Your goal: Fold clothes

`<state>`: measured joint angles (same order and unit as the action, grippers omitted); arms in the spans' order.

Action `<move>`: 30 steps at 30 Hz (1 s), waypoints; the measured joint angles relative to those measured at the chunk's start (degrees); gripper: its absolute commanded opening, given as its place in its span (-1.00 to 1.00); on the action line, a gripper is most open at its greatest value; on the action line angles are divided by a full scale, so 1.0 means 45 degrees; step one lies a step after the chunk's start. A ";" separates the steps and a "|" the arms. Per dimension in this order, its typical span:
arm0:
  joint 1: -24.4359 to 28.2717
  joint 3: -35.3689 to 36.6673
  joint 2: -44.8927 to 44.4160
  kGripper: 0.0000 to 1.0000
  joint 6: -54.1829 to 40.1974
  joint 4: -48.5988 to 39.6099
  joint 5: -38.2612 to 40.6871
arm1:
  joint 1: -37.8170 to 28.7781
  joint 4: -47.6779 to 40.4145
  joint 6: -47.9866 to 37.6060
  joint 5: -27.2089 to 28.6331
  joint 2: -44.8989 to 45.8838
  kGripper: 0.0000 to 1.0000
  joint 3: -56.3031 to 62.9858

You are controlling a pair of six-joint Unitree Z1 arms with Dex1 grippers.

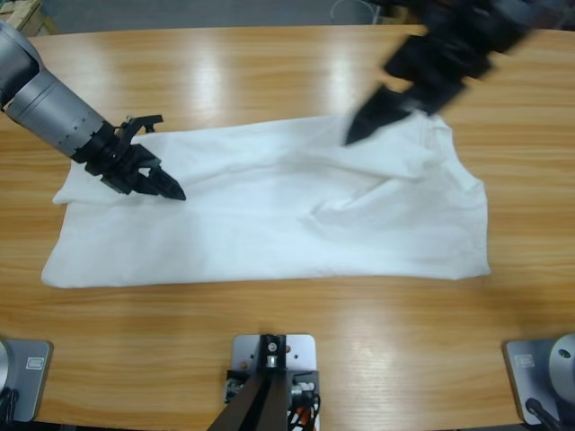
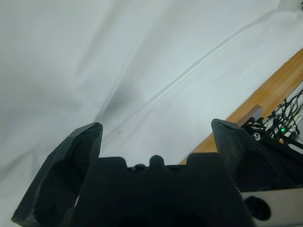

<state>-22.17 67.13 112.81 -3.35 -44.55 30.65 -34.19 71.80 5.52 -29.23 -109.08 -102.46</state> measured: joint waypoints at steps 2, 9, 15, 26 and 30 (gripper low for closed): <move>-0.0001 -0.0245 -0.0128 0.79 0.0017 0.0109 0.0000 | -0.0381 0.0497 0.0024 -0.0206 -0.1052 1.00 -0.1518; -0.0002 -0.0313 -0.0352 0.79 0.0159 0.0289 0.0000 | -0.0733 0.2470 0.0480 -0.1102 -0.4308 1.00 -0.6307; -0.0001 -0.0313 -0.0352 0.79 0.0159 0.0350 0.0000 | -0.0828 0.3236 0.0945 -0.1925 -0.6642 1.00 -0.8808; -0.0001 -0.0314 -0.0352 0.79 0.0159 0.0351 0.0000 | -0.1228 0.3257 0.1317 -0.2290 -0.8856 1.00 -0.9801; -0.0001 -0.0314 -0.0351 0.79 0.0159 0.0351 0.0000 | -0.1228 0.3257 0.1361 -0.2207 -0.9153 1.00 -1.0148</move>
<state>-22.17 65.72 111.23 -2.64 -42.97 30.65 -39.72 86.45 11.64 -39.16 -150.27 -148.12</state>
